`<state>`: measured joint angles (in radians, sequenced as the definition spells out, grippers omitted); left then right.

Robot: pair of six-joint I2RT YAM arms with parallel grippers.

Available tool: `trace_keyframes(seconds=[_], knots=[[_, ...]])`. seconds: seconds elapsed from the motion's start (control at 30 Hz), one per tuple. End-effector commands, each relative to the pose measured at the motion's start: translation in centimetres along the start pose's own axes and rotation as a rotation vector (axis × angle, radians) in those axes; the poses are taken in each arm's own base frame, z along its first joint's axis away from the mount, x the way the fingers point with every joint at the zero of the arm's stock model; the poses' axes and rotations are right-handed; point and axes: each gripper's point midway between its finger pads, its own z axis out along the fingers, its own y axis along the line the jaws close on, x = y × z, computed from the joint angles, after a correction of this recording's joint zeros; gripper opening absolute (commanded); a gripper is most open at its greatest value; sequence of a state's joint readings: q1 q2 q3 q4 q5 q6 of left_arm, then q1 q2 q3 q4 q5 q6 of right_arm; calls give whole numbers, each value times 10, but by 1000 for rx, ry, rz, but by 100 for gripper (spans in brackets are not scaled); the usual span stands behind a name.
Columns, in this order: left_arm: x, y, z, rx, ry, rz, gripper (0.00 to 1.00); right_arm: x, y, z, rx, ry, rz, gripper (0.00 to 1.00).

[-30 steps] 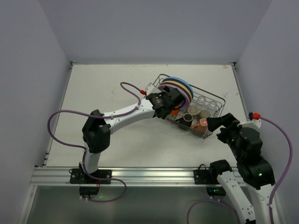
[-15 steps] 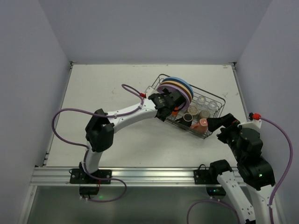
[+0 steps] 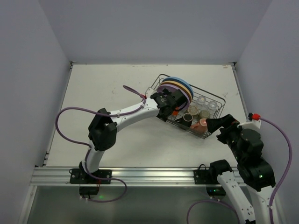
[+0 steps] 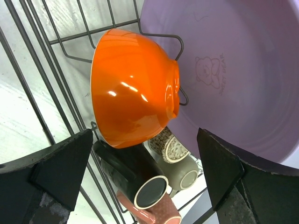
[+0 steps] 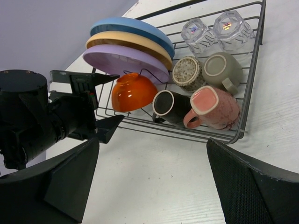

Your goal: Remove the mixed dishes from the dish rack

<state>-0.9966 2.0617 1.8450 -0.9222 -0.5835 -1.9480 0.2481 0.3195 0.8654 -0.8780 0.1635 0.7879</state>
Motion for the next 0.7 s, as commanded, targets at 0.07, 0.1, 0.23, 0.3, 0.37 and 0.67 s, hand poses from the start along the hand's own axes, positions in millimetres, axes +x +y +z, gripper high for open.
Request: trace_keyframes(seconds=[0.07,0.1,0.23,0.3,0.37,0.67], knots=[[-24,10,-2,28,-84,-1,98,-5,11,-6,-55,-9,-30,99],[-24,5,-3,56,-80,-9,98,-4,12,-6,-63,-4,-32,99],[-22,3,-2,113,-62,-17,98,0,14,-4,-77,12,-35,99],[-22,5,1,128,-64,-12,98,0,15,-3,-79,17,-40,99],[-21,10,4,126,-65,-11,98,0,16,-4,-84,20,-47,99],[-19,12,11,177,-50,-35,97,1,16,-1,-80,27,-49,99]])
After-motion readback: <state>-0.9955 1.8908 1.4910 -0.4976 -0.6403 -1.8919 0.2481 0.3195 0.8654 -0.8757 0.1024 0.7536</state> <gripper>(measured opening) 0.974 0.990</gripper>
